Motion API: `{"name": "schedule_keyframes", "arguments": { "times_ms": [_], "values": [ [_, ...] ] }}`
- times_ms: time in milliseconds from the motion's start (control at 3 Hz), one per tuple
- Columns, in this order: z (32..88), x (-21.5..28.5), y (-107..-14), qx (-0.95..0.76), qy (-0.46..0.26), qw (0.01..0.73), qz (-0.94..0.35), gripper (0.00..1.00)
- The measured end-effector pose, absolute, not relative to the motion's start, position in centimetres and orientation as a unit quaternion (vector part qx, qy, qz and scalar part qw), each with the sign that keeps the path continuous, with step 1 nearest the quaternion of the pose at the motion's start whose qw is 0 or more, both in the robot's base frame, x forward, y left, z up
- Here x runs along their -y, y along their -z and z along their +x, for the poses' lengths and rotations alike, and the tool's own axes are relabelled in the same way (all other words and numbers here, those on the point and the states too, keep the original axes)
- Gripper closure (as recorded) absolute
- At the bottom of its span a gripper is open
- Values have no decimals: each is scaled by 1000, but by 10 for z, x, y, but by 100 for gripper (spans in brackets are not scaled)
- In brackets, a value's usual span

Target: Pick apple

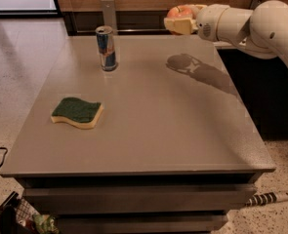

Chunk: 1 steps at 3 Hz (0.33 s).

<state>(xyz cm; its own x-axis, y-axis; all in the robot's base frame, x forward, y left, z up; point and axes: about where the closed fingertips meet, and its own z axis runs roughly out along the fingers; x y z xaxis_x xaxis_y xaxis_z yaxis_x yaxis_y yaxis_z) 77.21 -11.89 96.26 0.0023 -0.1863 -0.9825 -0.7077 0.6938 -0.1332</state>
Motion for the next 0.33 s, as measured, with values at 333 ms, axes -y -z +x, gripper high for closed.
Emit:
{"name": "schedule_keyframes", "arguments": {
  "times_ms": [333],
  "values": [
    [772, 119, -963, -675, -208, 626, -331, 100]
  ]
}}
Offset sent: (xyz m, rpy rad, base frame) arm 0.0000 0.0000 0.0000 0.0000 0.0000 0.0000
